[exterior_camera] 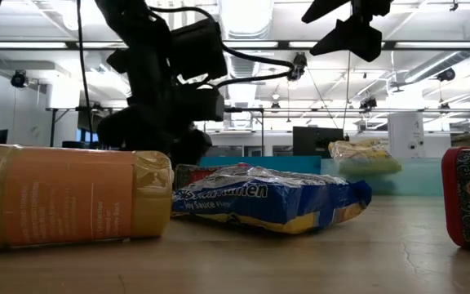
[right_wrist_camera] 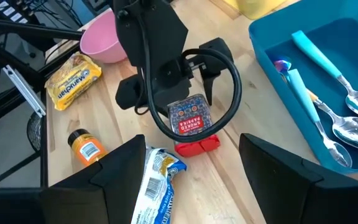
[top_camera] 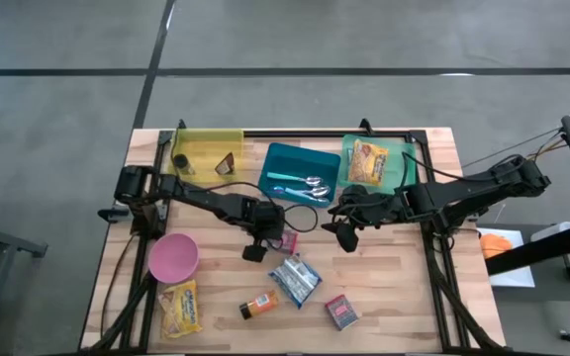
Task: Pick & Place Food Item
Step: Put the red seasoning can into the yellow bin
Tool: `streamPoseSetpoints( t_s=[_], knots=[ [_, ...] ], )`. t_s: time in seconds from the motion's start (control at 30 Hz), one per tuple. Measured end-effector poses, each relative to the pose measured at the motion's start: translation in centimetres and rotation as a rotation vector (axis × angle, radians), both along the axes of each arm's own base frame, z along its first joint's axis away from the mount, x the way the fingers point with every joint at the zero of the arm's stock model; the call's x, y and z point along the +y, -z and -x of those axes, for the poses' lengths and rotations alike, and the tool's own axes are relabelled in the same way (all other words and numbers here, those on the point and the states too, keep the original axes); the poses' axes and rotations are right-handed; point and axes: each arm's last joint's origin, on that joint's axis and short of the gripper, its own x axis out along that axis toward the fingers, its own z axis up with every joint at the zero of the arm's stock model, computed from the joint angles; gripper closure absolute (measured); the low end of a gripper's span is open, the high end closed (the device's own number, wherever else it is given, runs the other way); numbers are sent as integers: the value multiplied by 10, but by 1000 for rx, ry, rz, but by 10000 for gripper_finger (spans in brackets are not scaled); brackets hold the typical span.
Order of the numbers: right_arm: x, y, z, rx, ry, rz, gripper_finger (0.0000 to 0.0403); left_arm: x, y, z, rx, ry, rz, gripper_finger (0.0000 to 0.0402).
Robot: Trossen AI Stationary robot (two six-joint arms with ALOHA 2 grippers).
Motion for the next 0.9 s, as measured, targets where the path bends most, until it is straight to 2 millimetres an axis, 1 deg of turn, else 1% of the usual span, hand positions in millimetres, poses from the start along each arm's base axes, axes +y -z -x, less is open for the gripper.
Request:
streamPoseSetpoints(
  t_s=[0.3, 0.43, 0.77, 0.9],
  knots=[
    [0, 0, 0, -2, 1, -3, 148, 0, -5, -2, -4, -10, 15, 32],
    [0, 0, 0, -1, 1, -6, 148, 0, -5, 0, 21, -10, 15, 32],
    [0, 0, 0, -2, 2, -8, 148, 1, -25, 1, -58, -7, 15, 32],
    [0, 0, 0, -6, 2, -9, 148, 1, -27, 0, -78, -6, 16, 32]
  ],
)
